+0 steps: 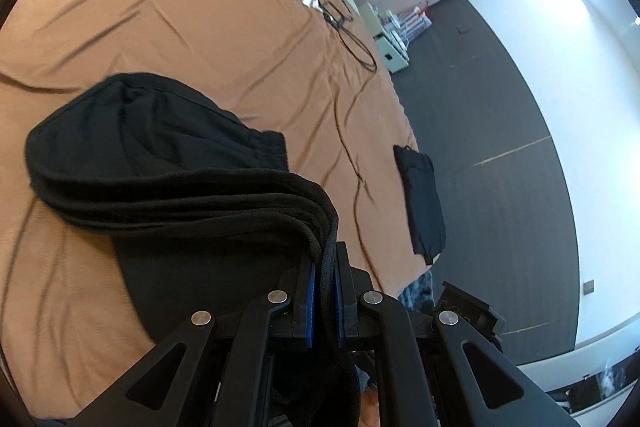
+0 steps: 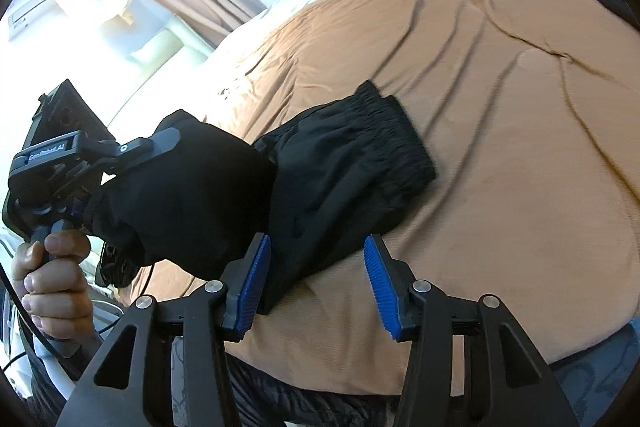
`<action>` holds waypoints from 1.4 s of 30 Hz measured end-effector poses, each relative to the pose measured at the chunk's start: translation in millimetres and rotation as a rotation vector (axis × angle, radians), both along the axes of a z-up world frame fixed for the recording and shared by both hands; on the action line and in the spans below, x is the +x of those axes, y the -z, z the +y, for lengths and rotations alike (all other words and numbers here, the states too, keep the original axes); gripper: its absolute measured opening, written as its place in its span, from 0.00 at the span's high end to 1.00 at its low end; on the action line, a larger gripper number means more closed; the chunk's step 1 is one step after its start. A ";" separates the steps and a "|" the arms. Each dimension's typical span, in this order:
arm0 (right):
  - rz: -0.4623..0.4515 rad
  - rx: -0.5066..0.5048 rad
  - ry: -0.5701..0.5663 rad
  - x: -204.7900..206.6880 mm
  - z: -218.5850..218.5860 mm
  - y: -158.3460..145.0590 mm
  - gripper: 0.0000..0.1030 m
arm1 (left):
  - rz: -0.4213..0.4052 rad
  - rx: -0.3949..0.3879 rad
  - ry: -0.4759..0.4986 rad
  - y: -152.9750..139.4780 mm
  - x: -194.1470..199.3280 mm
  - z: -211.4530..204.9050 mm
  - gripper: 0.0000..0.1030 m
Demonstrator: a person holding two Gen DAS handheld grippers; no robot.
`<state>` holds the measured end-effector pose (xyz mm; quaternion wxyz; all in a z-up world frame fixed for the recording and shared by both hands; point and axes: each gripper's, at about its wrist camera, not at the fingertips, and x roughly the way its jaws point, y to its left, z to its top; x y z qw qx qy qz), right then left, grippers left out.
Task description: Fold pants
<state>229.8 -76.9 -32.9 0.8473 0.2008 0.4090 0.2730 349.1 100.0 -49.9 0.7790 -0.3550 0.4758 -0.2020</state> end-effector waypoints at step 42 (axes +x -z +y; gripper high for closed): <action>0.055 0.005 -0.017 30.4 -19.3 2.8 0.31 | 0.119 0.037 -0.151 77.2 -18.0 41.7 0.11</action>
